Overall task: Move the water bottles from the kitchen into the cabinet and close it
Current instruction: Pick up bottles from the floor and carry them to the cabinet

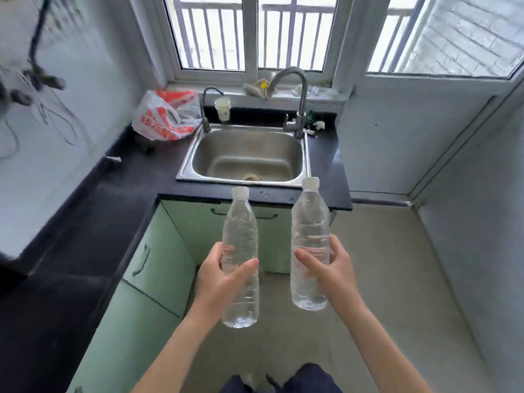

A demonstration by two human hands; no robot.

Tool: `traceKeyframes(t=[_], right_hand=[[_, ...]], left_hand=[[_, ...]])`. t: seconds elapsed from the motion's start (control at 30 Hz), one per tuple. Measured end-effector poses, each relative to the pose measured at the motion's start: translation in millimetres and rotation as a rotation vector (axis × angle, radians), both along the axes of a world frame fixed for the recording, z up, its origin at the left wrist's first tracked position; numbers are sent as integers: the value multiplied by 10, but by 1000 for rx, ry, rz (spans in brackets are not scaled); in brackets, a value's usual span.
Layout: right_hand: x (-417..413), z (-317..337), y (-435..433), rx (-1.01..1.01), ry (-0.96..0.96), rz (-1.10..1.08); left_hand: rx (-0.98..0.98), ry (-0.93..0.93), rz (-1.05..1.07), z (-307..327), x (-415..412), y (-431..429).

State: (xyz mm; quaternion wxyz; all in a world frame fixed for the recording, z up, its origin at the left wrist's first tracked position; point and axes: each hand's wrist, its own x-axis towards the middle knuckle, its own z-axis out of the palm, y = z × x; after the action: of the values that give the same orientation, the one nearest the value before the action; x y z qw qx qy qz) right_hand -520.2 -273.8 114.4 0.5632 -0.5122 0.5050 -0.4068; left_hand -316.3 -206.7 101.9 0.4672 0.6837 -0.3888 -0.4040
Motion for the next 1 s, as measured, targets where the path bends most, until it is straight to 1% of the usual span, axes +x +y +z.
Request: traceKeyframes(t=[0.1, 0.27, 0.47, 0.6, 0.83, 1.0], right_hand=[[14, -41, 0, 24, 15, 62], [-37, -146, -119, 56, 65, 218], [-105, -91, -383, 40, 70, 477], [-147, -81, -393, 82, 46, 662], [-160, -83, 183, 112, 55, 1032], [-86, -76, 892, 118, 64, 1304]], left_hand=[[-10, 31, 86, 24, -6, 139], [36, 81, 279, -89, -199, 421], [10, 74, 605, 5, -702, 623], [-5, 105, 810, 42, -1137, 866], [-3, 157, 1169, 33, -1934, 1665], [-35, 139, 1470, 102, -2379, 2375]])
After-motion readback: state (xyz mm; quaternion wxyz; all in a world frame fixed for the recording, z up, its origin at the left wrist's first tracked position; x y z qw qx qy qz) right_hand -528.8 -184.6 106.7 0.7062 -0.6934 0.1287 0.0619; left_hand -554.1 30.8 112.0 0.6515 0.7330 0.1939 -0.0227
